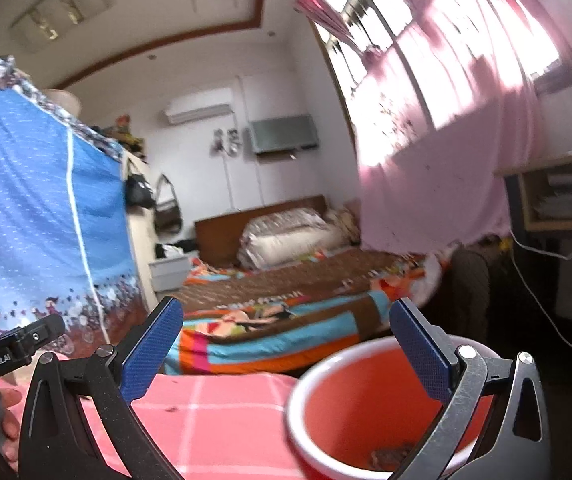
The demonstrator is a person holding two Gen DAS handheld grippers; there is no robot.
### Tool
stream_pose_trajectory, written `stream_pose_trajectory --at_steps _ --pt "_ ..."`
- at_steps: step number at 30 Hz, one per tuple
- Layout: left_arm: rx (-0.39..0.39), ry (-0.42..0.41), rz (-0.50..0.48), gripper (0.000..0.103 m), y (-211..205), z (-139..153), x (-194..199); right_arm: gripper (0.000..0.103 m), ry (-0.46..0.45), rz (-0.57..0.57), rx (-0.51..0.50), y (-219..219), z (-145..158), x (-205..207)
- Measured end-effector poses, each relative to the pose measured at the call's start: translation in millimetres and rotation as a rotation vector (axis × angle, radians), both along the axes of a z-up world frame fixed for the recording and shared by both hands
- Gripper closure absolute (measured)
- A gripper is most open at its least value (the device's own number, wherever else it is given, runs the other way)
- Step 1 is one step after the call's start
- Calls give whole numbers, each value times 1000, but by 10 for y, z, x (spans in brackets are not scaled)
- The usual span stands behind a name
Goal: Collect trash
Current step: 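Move both open tools back over the brown stick on the bedspread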
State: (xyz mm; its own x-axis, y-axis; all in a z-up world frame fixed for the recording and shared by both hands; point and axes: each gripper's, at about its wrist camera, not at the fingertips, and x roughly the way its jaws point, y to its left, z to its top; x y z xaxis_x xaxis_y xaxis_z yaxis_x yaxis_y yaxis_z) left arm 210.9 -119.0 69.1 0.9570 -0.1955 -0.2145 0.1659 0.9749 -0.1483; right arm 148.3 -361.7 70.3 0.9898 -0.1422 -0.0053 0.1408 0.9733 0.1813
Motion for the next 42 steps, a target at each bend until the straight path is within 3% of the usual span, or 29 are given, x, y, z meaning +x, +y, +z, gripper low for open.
stream_pose_trajectory --at_steps 16,21,26,33,42 --pt "39 -79 138 0 813 0 -171 0 -114 221 -123 831 13 147" --pt "74 -108 152 0 982 -7 -166 0 -101 262 -152 995 -43 195" --pt "101 -86 142 0 1098 -45 -54 0 -57 284 -173 1105 -89 360" --pt "82 -67 159 0 1324 -80 18 0 20 288 -194 1272 -150 612" --pt "-26 -14 139 0 1576 -196 -4 0 -14 293 -178 1240 -163 459"
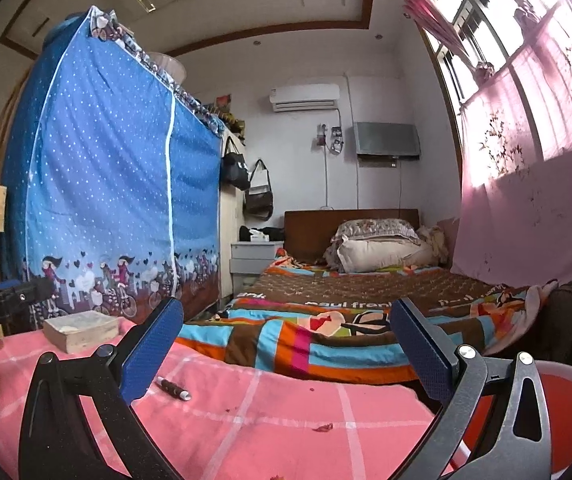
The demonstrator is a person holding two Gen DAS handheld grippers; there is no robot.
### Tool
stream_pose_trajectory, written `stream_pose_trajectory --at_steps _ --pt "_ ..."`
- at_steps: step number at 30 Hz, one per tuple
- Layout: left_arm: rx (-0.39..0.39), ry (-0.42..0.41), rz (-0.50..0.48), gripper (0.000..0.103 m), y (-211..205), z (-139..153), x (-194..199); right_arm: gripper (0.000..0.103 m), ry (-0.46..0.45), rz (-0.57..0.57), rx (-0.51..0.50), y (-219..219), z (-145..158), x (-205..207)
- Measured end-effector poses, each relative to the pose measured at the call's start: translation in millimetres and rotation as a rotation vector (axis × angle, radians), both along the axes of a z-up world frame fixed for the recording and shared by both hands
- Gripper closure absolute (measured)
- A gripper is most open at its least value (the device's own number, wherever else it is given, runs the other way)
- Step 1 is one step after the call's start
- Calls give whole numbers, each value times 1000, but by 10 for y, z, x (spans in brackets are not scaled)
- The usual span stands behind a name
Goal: Collect trash
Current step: 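Move both open tools back over the brown stick on the bedspread, then close the left tool on the brown wrapped stick while the right tool stays open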
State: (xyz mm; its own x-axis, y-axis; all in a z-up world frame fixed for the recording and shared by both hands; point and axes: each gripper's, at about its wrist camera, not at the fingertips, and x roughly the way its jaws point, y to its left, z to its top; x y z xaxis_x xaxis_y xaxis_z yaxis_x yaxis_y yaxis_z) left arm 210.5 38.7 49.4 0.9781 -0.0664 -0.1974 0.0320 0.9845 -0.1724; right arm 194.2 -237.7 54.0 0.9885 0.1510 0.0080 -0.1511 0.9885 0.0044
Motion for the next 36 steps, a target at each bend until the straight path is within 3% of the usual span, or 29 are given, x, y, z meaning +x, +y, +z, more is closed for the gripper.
stream_pose_trajectory --at_steps 7,11,16,21,25,27,31,32,36 --pt "46 189 -153 0 -272 -97 456 0 131 -95 -63 -40 -24 135" --pt "52 342 -244 1 -458 -243 779 0 286 -122 -51 -131 -107 376" --pt "48 524 -335 11 -681 -443 1114 0 534 -112 -11 -262 -337 703" --pt "63 605 -355 18 -792 -565 1275 0 717 -39 98 -430 -549 955" --pt "78 629 -344 25 -833 -597 1348 0 779 -13 168 -545 -623 1011" --pt "90 640 -341 28 -857 -618 1369 1 783 -8 152 -510 -616 1010" --pt "115 642 -345 40 -885 -616 1363 12 781 3 83 -381 -602 1007" --pt "119 644 -348 40 -891 -615 1373 20 781 7 67 -355 -604 1026" --pt "136 644 -356 40 -926 -615 1383 34 786 11 56 -347 -617 1062"
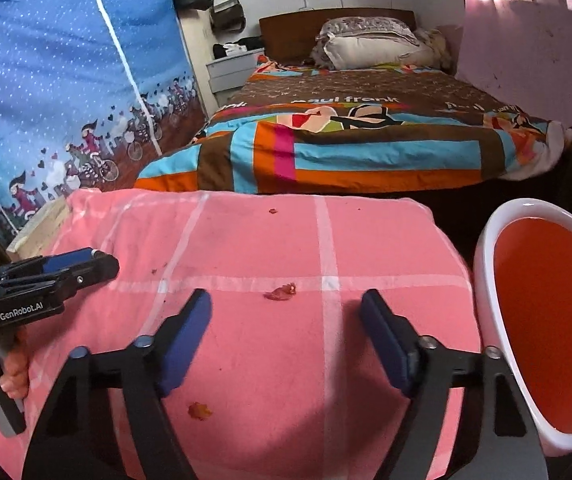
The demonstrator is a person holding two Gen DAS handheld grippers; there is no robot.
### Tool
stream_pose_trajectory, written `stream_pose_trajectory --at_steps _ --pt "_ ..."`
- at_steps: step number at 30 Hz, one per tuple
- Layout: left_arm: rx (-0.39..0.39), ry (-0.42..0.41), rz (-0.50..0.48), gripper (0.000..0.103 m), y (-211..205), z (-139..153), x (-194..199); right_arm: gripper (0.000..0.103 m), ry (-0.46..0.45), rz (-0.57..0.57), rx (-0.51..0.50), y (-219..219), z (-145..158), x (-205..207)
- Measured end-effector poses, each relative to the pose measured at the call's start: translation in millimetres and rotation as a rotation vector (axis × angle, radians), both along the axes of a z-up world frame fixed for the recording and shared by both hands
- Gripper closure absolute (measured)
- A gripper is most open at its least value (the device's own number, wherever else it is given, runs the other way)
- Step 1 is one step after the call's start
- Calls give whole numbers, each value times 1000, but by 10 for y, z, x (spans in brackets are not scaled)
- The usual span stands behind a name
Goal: Collect trash
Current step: 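Close the left tool on the brown wrapped stick while the right tool stays open, then carry the brown stick with the left tool over the red bucket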
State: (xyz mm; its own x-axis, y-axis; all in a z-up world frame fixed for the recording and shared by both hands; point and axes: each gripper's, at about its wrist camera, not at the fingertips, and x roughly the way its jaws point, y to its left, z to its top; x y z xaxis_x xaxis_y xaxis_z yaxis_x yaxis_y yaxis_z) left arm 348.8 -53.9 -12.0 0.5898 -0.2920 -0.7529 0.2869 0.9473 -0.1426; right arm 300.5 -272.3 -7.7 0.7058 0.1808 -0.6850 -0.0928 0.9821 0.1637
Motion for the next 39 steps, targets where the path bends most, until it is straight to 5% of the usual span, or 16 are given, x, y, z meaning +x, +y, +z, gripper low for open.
stream_pose_trajectory --at_steps 14,34,39 --pt "0 -12 -24 40 -44 1 -14 88 26 53 -61 146 -28 90" --pt "-20 -55 -125 40 -310 130 -178 95 3 56 16 23 1 21" --pt "-47 -95 -134 40 -446 213 -269 97 -84 33 19 -55 133 -127"
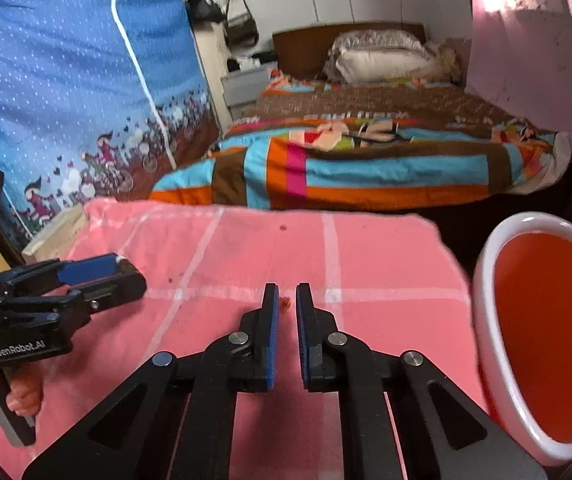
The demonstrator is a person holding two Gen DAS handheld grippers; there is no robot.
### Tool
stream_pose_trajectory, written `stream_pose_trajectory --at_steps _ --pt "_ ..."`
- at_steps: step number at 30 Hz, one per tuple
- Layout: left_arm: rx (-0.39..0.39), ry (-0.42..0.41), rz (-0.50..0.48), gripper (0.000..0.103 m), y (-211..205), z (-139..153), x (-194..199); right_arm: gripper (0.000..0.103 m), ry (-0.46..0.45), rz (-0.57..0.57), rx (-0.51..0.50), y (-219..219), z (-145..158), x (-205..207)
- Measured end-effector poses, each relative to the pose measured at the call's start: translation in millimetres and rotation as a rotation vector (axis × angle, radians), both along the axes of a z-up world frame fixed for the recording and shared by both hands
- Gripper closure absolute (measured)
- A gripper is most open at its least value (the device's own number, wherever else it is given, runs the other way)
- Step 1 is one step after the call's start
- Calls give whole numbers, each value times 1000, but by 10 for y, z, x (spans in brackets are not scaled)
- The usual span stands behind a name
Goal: Collect trash
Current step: 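Carry the brown stick with the left tool over the red bucket, then open the left tool to drop the brown stick into the bucket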
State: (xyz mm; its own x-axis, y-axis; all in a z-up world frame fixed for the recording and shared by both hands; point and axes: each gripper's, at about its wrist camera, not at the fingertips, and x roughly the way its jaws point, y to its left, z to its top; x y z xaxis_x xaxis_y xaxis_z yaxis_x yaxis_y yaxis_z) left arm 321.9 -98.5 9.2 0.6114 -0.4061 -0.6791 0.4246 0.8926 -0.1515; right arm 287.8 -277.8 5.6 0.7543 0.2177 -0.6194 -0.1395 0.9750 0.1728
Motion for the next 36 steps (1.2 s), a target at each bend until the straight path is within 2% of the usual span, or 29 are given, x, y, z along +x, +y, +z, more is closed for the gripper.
stream_pose_trajectory --at_steps 6,11,15,19,27,32,36 --pt "-48 -149 -33 40 -326 235 -192 97 -184 -63 10 -216 232 -273" --pt "-121 -276 -79 40 -648 460 -338 97 -410 -186 -5 -561 474 -654" --pt "-148 -342 -153 40 -1038 587 -455 96 -506 -311 -1 -915 562 -921" --pt "-139 -337 -233 40 -1497 591 -496 95 -472 -443 7 -1283 515 -1025" --pt "-142 -212 -333 40 -2213 383 -498 94 -358 -671 80 -1971 357 -1250" --pt "-131 -156 -351 39 -2396 334 -507 94 -340 -725 109 -2163 314 -1400" --pt "-137 -113 -328 31 -2367 303 -460 93 -316 -714 110 -2196 271 -1440"
